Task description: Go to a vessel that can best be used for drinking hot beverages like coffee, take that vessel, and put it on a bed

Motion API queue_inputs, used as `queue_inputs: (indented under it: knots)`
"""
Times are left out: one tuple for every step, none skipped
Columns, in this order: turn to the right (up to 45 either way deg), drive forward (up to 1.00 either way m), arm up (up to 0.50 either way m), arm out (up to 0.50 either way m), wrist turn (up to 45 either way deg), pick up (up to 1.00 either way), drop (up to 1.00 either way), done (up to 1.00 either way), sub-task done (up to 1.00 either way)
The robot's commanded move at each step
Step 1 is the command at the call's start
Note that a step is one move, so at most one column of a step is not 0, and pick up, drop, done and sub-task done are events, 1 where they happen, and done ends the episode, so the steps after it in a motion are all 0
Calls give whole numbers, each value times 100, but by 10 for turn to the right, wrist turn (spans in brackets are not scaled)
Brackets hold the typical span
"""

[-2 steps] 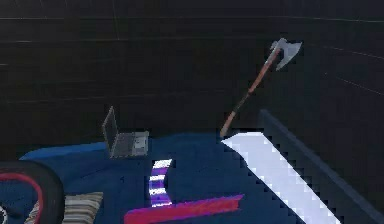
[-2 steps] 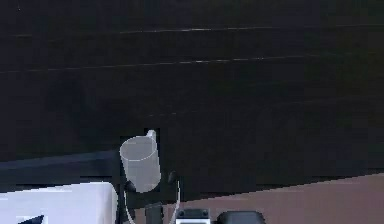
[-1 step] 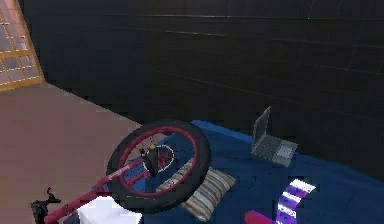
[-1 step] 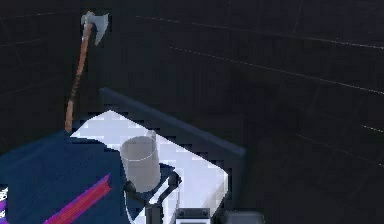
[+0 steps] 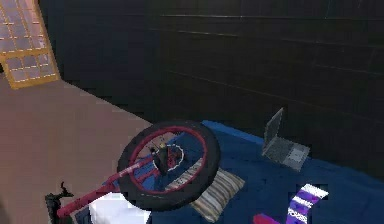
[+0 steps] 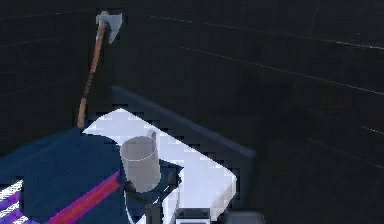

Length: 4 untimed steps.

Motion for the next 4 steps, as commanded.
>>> queue_inputs:
  knots:
    - [450, 0, 0, 0, 0, 0, 0, 0, 0]
    - [450, 0, 0, 0, 0, 0, 0, 0, 0]
    - [240, 0, 0, 0, 0, 0, 0, 0, 0]
    - [0, 5, 0, 0, 0, 0, 0, 0, 0]
